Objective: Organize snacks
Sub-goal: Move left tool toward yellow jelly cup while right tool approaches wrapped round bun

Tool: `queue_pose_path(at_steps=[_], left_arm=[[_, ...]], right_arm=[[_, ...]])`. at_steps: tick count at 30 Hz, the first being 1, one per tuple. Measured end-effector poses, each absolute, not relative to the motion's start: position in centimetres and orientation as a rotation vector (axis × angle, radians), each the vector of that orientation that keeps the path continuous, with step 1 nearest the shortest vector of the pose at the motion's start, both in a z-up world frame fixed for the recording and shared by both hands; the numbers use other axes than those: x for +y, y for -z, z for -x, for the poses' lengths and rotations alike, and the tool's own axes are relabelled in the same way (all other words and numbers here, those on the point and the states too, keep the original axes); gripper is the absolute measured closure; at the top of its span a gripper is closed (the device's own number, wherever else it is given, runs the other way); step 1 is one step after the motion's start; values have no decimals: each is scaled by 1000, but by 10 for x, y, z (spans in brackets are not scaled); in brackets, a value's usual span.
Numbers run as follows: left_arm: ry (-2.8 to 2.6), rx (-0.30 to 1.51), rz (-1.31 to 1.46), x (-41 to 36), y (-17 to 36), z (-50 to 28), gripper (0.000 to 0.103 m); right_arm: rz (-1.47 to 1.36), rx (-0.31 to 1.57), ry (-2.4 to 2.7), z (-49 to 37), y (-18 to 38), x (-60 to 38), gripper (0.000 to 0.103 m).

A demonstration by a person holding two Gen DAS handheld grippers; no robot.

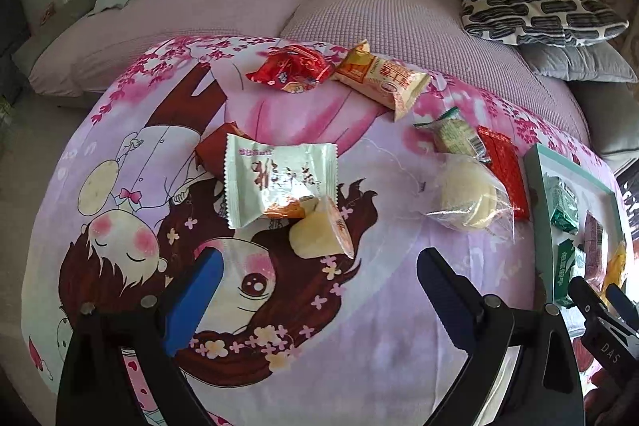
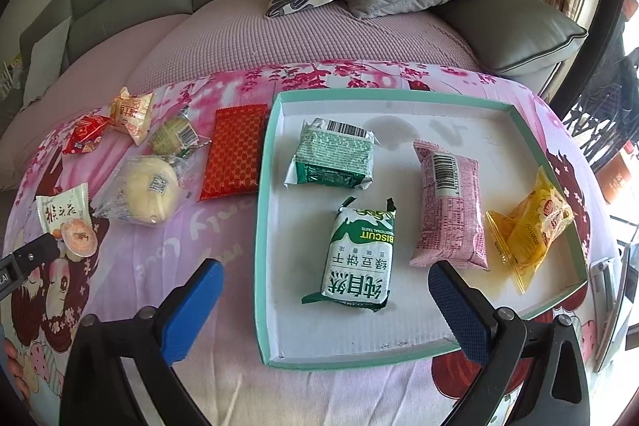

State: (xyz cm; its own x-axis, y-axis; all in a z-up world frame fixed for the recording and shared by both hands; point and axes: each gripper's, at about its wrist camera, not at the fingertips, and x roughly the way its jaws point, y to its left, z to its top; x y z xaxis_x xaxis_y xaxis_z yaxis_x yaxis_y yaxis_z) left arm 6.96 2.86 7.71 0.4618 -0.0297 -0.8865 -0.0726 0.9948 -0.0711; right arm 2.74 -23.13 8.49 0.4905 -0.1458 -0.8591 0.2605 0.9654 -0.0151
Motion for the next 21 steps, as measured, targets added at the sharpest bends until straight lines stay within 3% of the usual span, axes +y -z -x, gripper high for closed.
queue_pose_path(at_steps=[16, 21], left_arm=[[-46, 1104, 272, 72, -67, -79, 5], [-16, 1114, 326, 70, -56, -85, 5]], right_arm=[[-257, 930, 33, -67, -99, -171, 0], [-300, 991, 27, -94, -83, -166, 0]])
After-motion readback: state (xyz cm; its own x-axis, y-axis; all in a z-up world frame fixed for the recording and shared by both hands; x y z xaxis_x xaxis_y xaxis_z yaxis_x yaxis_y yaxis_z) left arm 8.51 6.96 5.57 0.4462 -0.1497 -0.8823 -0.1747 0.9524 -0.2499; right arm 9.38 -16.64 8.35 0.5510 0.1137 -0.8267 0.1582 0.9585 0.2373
